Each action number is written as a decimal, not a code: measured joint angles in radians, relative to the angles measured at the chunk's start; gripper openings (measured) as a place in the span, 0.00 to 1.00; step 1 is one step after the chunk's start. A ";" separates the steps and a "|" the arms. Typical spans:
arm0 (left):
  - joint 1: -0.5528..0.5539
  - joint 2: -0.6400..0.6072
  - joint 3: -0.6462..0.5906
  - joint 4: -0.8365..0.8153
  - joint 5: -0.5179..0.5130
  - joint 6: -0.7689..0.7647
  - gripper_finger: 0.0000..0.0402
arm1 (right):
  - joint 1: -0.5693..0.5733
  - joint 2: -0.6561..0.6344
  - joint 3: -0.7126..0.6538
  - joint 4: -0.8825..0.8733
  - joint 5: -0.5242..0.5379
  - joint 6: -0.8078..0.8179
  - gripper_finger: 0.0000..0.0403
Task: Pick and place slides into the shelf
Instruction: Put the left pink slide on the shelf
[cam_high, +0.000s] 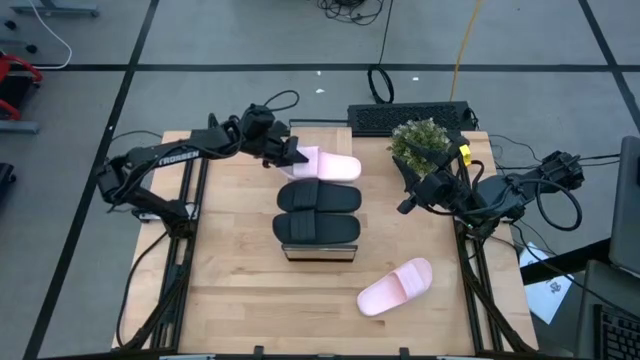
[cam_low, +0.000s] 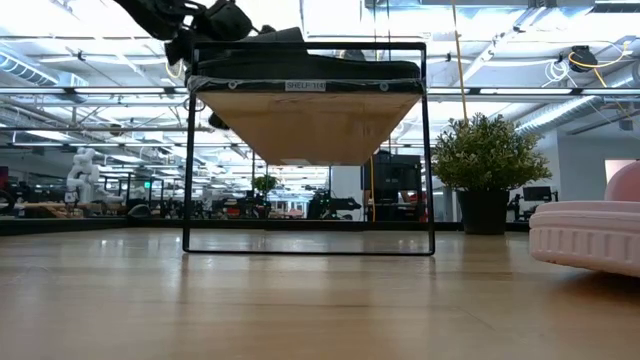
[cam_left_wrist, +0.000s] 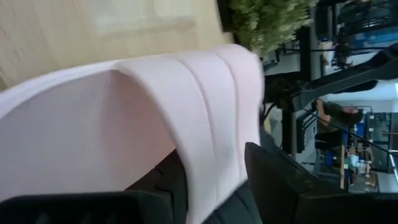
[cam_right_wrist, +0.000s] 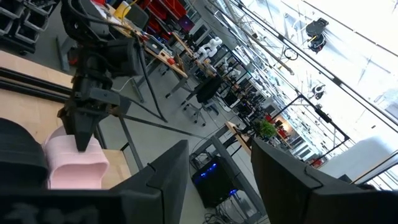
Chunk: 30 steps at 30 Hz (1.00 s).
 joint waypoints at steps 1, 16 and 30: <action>0.000 -0.012 0.000 0.000 -0.008 0.001 0.35 | 0.000 0.000 0.000 0.000 0.000 0.000 0.41; -0.028 -0.056 0.000 -0.109 -0.074 0.026 0.36 | 0.000 0.000 0.000 0.013 -0.030 0.002 0.41; -0.042 -0.095 0.001 -0.224 -0.075 0.045 0.36 | 0.000 0.000 0.000 0.016 -0.030 0.003 0.41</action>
